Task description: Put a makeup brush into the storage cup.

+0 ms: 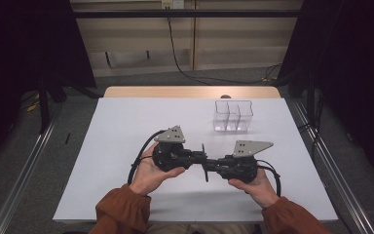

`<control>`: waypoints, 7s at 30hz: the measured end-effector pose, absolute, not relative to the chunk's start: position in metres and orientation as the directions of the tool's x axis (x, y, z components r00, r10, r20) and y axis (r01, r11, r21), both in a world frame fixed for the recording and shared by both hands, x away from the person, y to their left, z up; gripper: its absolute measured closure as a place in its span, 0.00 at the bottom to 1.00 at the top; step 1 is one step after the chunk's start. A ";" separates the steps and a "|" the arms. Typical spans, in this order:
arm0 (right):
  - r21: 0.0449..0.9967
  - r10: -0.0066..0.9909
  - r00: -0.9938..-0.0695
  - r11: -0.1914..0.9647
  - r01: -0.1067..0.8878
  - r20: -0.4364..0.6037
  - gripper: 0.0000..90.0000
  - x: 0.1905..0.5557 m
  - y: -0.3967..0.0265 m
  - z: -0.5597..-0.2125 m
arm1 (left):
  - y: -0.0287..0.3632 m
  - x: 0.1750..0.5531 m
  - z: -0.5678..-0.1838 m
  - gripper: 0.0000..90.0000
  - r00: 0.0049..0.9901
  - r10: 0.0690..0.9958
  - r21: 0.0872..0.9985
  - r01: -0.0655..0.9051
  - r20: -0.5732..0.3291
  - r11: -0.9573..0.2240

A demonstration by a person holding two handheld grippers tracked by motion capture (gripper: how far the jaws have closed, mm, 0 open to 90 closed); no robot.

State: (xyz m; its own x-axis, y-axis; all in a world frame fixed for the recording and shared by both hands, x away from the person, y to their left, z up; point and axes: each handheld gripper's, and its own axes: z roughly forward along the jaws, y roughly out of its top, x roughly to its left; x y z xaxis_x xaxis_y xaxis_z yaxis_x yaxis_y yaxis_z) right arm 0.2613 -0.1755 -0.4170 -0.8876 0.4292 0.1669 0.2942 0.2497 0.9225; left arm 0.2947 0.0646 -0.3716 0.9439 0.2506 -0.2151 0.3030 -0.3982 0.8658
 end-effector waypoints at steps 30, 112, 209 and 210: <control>0.928 0.479 -0.864 0.229 0.295 0.156 0.94 0.262 -0.184 -0.415 | 0.092 0.295 -0.380 0.51 0.916 0.351 0.910 0.302 -0.194 -0.285; 0.947 0.673 -0.723 0.105 0.303 0.157 0.94 0.288 -0.237 -0.398 | 0.250 0.246 -0.428 0.02 0.666 0.741 0.955 0.268 -0.088 -0.128; 0.937 0.860 -0.504 0.107 0.334 0.081 0.93 0.423 -0.224 -0.386 | 0.255 0.249 -0.430 0.03 0.676 0.736 0.952 0.255 -0.050 -0.170; 0.935 0.860 -0.504 0.108 0.338 0.083 0.93 0.423 -0.224 -0.387 | 0.255 0.250 -0.430 0.03 0.674 0.737 0.952 0.256 -0.052 -0.167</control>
State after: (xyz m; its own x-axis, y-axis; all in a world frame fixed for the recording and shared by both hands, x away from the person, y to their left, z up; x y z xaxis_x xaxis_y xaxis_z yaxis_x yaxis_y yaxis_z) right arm 0.4231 -0.2238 -0.3871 -0.5038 0.8599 0.0826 0.3381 0.1083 0.9348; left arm 0.2495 0.2554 -0.4303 0.6742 0.7367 -0.0522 0.2563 -0.1670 0.9521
